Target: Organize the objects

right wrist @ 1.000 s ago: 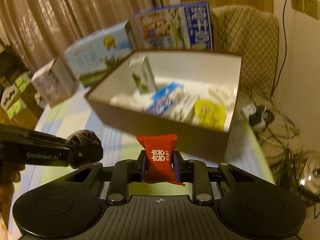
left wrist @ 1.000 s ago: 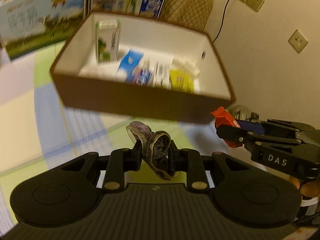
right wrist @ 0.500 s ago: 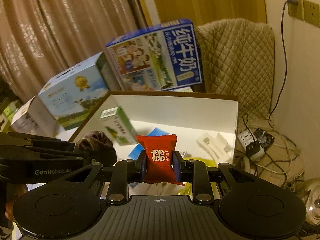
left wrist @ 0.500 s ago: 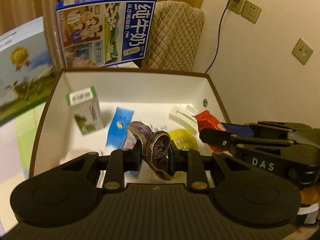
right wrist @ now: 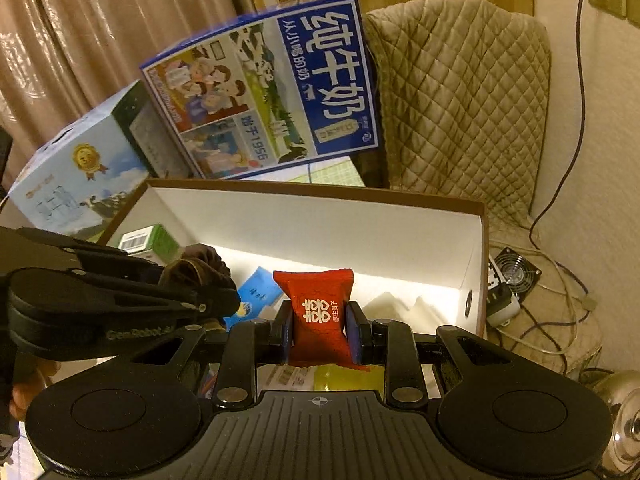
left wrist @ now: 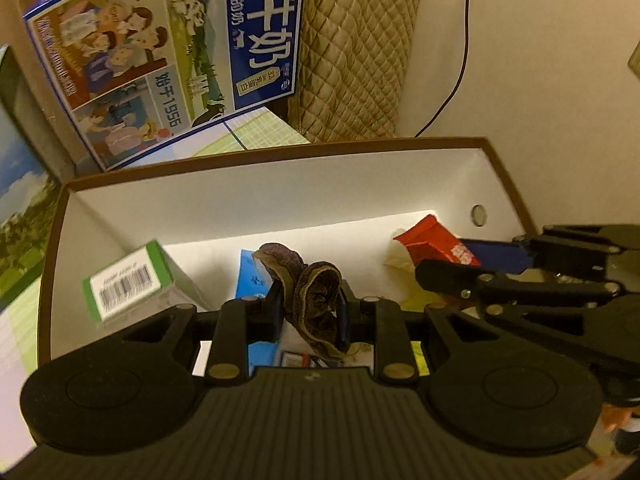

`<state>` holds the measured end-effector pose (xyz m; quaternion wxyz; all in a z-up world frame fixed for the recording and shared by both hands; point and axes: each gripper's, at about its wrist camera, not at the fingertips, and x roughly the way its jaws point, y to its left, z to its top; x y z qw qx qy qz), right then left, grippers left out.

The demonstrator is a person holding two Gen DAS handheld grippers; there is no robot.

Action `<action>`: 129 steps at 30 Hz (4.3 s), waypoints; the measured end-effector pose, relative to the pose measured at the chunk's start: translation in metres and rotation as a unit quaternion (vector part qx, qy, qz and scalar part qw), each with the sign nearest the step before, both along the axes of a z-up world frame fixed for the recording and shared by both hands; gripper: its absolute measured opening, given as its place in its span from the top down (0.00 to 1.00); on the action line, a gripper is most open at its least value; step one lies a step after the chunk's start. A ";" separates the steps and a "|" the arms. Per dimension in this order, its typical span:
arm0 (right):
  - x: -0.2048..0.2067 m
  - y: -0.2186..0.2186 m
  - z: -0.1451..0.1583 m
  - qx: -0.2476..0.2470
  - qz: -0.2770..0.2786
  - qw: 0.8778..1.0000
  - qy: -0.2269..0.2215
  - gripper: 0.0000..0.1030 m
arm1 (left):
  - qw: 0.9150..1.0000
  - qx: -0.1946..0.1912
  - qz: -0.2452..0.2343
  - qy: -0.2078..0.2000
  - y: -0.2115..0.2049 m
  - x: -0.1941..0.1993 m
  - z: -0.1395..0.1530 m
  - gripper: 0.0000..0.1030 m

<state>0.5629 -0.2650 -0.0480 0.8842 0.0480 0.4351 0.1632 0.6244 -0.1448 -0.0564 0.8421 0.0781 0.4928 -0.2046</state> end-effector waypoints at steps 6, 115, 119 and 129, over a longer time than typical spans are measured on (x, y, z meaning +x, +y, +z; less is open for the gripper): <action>0.011 0.001 -0.006 0.001 -0.003 1.000 0.004 0.77 | 1.000 0.018 -0.007 -0.010 -0.004 0.017 -0.009 0.60; -0.393 0.033 0.059 -0.001 0.001 0.999 0.033 0.31 | 0.986 0.001 0.158 -0.045 0.137 -0.425 0.064 0.01; -0.397 0.034 0.061 -0.002 -0.001 1.000 0.031 0.31 | 0.987 0.001 0.156 -0.046 0.137 -0.429 0.064 0.01; -0.400 0.031 0.059 -0.002 -0.006 0.999 0.032 0.31 | 0.987 0.001 0.153 -0.048 0.135 -0.432 0.064 0.01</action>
